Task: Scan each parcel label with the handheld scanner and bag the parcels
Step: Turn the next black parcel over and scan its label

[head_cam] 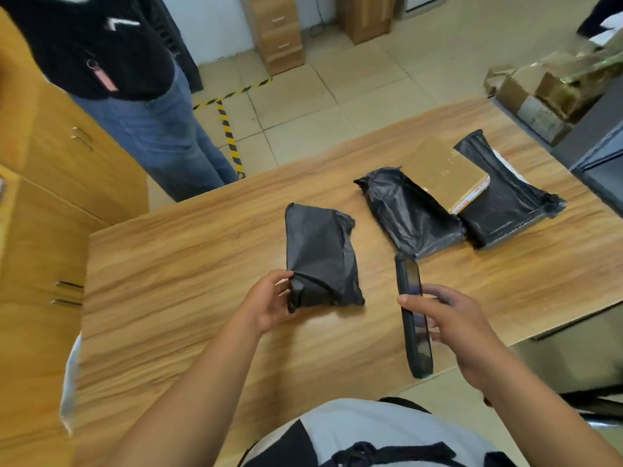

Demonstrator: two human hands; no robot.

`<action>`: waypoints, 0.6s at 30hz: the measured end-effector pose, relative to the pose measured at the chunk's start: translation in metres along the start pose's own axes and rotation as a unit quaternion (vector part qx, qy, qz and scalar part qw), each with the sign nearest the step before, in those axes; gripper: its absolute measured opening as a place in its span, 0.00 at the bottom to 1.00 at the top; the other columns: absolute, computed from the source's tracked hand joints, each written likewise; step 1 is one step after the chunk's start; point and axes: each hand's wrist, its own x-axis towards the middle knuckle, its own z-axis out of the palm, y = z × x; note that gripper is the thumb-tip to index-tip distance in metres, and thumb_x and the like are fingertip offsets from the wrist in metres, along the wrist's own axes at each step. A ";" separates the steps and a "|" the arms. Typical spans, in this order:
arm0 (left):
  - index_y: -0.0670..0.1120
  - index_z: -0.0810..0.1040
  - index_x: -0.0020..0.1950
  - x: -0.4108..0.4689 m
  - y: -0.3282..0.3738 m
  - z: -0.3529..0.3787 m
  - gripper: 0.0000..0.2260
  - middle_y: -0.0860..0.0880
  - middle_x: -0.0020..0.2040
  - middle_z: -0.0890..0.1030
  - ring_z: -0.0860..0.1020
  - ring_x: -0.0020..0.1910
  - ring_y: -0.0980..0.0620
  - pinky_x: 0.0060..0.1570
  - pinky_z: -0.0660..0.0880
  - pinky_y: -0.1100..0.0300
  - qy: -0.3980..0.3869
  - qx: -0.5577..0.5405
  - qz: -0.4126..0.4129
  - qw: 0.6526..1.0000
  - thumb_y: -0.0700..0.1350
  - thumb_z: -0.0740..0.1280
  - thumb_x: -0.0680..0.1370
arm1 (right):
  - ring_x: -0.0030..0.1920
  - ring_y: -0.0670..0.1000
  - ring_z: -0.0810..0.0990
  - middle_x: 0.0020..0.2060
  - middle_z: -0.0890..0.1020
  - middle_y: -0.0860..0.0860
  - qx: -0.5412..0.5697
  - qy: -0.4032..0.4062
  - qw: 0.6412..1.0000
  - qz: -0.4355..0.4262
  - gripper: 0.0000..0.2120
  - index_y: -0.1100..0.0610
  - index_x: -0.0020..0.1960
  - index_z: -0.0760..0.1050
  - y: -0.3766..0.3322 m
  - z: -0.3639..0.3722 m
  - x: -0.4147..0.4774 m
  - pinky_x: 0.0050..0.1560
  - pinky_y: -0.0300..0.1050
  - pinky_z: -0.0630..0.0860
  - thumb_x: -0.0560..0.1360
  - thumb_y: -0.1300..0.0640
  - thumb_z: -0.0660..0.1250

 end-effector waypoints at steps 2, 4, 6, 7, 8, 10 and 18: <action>0.42 0.79 0.57 -0.014 -0.002 -0.032 0.10 0.42 0.49 0.81 0.79 0.44 0.44 0.42 0.75 0.52 0.038 0.028 0.025 0.999 0.43 0.66 0.77 | 0.40 0.52 0.84 0.39 0.86 0.52 -0.017 -0.024 1.000 -0.005 0.17 0.50 0.52 0.84 -0.006 0.016 0.007 0.43 0.53 0.81 0.65 0.49 0.81; 0.43 0.78 0.56 -0.029 -0.004 -0.058 0.09 0.43 0.47 0.83 0.81 0.44 0.46 0.40 0.76 0.55 0.074 0.072 0.060 0.993 0.43 0.69 0.77 | 0.39 0.51 0.85 0.38 0.87 0.49 -0.030 -0.053 0.998 -0.012 0.19 0.51 0.54 0.84 -0.011 0.032 0.014 0.43 0.54 0.82 0.65 0.49 0.81; 0.46 0.76 0.53 -0.044 -0.007 -0.078 0.11 0.45 0.45 0.85 0.83 0.41 0.49 0.35 0.76 0.58 0.111 0.107 0.073 0.985 0.40 0.73 0.74 | 0.39 0.52 0.86 0.41 0.88 0.51 -0.045 -0.086 0.995 -0.017 0.20 0.51 0.56 0.84 -0.015 0.048 0.018 0.45 0.56 0.82 0.65 0.49 0.81; 0.47 0.75 0.54 -0.051 -0.008 -0.086 0.14 0.44 0.47 0.85 0.83 0.41 0.49 0.35 0.75 0.58 0.132 0.120 0.073 0.981 0.39 0.75 0.72 | 0.41 0.53 0.86 0.43 0.88 0.54 -0.054 -0.098 0.994 -0.019 0.20 0.51 0.56 0.84 -0.017 0.057 0.019 0.47 0.57 0.83 0.65 0.49 0.81; 0.49 0.74 0.56 -0.058 -0.009 -0.093 0.18 0.43 0.49 0.84 0.83 0.41 0.48 0.35 0.74 0.58 0.156 0.133 0.076 0.976 0.39 0.75 0.71 | 0.41 0.53 0.86 0.45 0.88 0.56 -0.060 -0.108 0.992 -0.021 0.20 0.51 0.55 0.84 -0.019 0.064 0.020 0.47 0.56 0.83 0.65 0.49 0.81; 0.49 0.73 0.57 -0.071 -0.006 -0.104 0.20 0.42 0.51 0.84 0.82 0.40 0.48 0.33 0.75 0.59 0.200 0.151 0.115 0.961 0.36 0.76 0.70 | 0.38 0.52 0.85 0.48 0.86 0.61 -0.061 -0.131 0.989 -0.025 0.17 0.52 0.53 0.84 -0.022 0.078 0.020 0.40 0.50 0.83 0.67 0.52 0.81; 0.54 0.71 0.69 -0.118 -0.021 -0.119 0.33 0.51 0.60 0.77 0.73 0.56 0.47 0.51 0.72 0.49 0.400 0.634 0.373 0.547 0.43 0.76 0.66 | 0.31 0.49 0.84 0.41 0.85 0.55 -0.081 -0.168 0.982 -0.022 0.20 0.56 0.57 0.83 -0.021 0.114 0.022 0.37 0.52 0.83 0.66 0.55 0.81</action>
